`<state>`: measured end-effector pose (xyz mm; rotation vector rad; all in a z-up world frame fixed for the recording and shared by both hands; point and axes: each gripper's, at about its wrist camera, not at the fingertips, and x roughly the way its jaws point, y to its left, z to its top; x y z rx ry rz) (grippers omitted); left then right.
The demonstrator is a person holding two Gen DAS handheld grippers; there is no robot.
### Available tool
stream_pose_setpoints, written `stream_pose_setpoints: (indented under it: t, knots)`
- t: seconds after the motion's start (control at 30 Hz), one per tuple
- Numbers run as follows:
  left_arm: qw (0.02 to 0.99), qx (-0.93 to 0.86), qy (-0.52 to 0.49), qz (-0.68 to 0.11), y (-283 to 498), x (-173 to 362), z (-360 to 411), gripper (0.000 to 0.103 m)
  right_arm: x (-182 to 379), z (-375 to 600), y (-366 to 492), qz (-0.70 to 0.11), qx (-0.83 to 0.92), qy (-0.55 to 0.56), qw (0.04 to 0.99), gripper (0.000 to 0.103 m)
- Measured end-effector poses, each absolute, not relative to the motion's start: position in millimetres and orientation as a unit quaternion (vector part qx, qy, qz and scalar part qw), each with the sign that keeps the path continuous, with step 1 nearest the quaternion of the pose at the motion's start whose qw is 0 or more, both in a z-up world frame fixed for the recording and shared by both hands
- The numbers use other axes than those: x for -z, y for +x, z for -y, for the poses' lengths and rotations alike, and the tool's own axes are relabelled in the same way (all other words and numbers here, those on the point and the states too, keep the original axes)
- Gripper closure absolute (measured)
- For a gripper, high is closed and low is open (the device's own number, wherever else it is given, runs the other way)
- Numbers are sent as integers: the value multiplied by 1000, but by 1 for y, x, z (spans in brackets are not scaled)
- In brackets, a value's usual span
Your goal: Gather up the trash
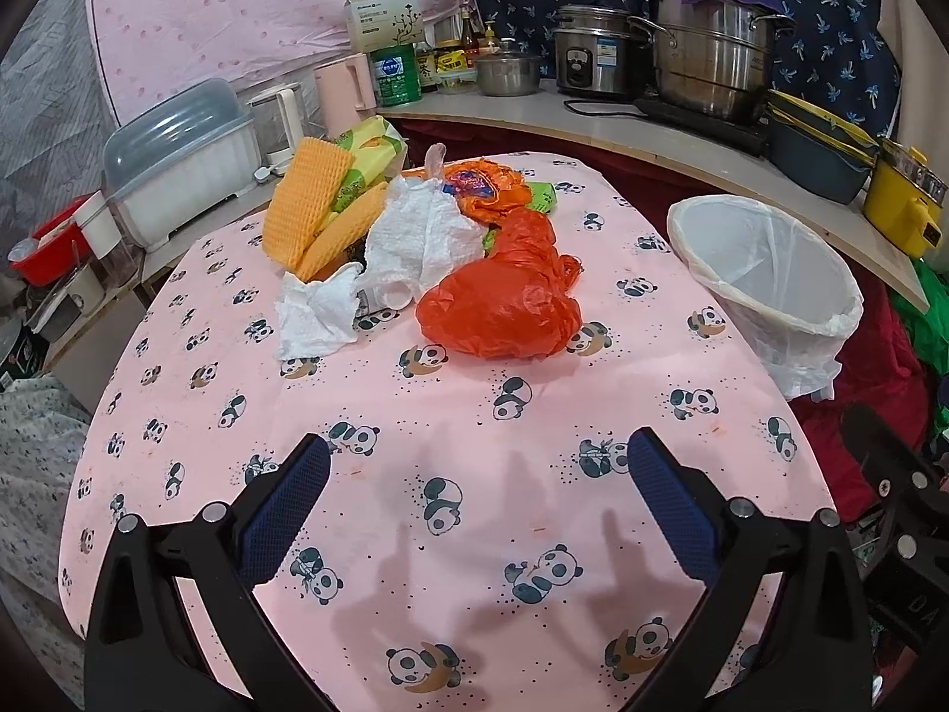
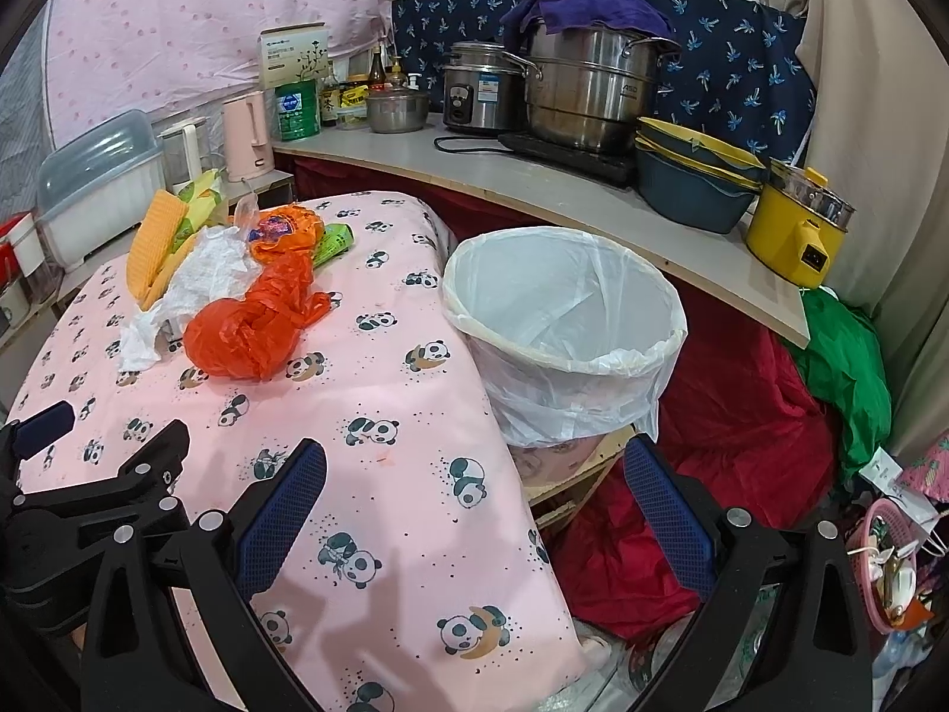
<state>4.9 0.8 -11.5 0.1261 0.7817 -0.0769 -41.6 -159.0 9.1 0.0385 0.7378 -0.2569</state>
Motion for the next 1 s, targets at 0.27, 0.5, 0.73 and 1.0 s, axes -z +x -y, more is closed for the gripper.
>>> stream_pose_setpoints:
  t: [0.27,0.5,0.73,1.0]
  knots:
    - [924,39,66,-375,6,10,-4,7,-9,160,-41,-359,126,18,924,7]
    - [925,33,65,-374,6,9,-5,7,-9,167,-38,-354,135,30,925,7]
    - [924,33,60,-375,6,9,-8,7,-9,164,-39,-354,137,26,925,7]
    - [924,37,57,-377,4,9,-7,7,-9,162,-40,-352,138,24,925,7]
